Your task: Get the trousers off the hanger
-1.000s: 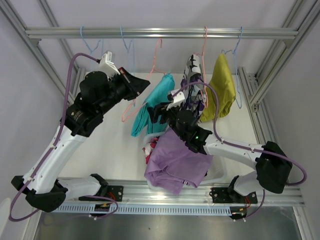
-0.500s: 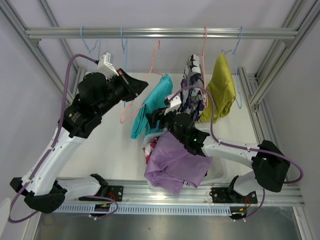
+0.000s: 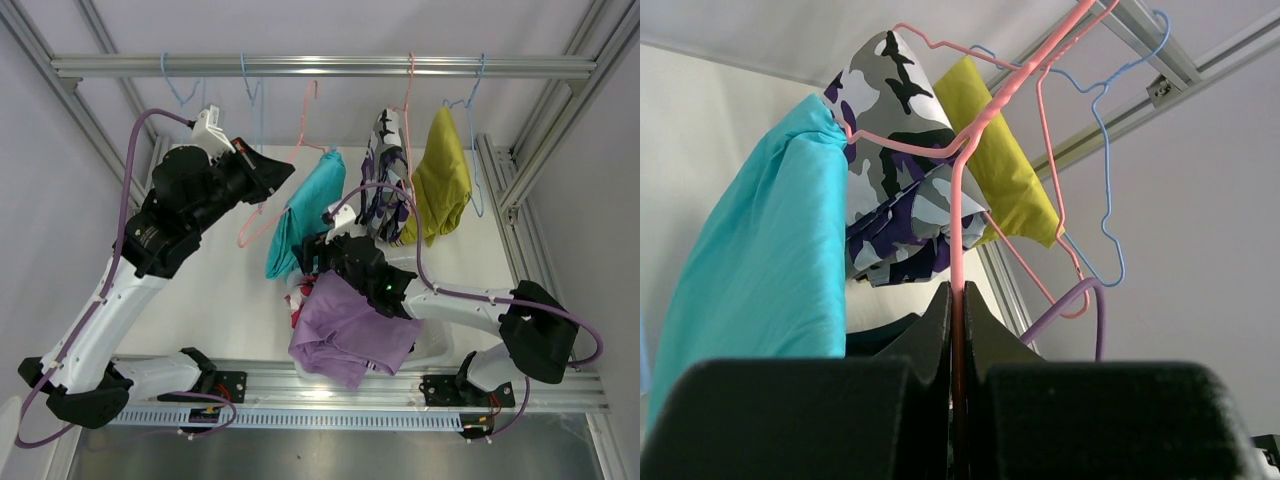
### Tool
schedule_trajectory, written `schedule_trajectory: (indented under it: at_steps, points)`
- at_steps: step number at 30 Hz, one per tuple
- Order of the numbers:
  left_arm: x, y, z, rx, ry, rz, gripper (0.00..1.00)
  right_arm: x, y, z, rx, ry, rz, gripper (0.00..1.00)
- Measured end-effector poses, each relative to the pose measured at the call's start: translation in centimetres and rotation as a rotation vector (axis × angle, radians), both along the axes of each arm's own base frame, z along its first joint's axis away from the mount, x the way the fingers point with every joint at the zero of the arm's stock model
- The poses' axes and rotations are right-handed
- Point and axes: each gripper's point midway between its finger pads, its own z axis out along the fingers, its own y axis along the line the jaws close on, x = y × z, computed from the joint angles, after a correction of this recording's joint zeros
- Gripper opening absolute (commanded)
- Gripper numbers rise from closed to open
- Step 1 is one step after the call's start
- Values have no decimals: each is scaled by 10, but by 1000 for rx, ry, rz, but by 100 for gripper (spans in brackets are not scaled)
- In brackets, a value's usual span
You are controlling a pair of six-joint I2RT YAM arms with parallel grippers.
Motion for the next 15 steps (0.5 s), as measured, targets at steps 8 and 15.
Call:
schedule_trajectory:
  at_steps: [8,15]
  points:
    - [0,0,0,1,-2,0,1,-27,11,-20,-39,36,102,78]
    - [-3,2,6,-4,-18,-1,1,-62,25,-30,-85,66,229,80]
